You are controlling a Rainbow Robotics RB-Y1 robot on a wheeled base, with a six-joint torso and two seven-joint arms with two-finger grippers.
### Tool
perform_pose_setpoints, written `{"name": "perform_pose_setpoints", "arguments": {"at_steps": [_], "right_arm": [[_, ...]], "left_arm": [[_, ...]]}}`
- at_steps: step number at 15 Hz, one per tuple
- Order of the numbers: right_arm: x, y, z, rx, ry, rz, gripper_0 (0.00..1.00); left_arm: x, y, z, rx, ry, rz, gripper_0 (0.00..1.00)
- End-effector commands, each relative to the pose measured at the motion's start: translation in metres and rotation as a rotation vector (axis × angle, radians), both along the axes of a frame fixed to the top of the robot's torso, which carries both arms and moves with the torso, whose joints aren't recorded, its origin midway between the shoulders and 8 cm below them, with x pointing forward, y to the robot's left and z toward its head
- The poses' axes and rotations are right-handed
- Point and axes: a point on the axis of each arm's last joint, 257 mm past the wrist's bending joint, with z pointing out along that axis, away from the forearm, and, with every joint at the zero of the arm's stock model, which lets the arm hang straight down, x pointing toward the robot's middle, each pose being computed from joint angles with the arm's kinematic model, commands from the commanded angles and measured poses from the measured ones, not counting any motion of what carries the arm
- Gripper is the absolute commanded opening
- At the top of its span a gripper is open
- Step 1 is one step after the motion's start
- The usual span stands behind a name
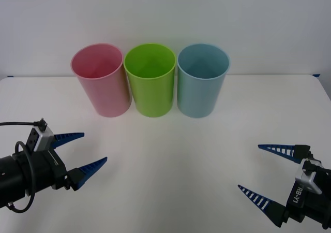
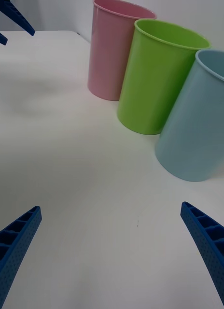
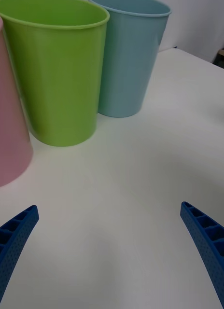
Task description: Put cans in the blue bin and PET bottles in the pink bin and trash in the green bin.
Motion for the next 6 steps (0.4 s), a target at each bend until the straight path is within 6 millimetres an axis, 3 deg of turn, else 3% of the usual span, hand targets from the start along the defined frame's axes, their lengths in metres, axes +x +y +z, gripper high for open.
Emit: {"name": "perform_pose_setpoints", "arguments": {"at_steps": [1, 6], "right_arm": [[0.0, 0.0, 0.0, 0.0, 0.0, 0.0, 1.0], [0.0, 0.0, 0.0, 0.0, 0.0, 0.0, 1.0]], "left_arm": [[0.0003, 0.0, -0.0054, 0.008, 0.001, 0.014, 1.0], [0.0003, 0.0, -0.0054, 0.008, 0.001, 0.014, 1.0]]}}
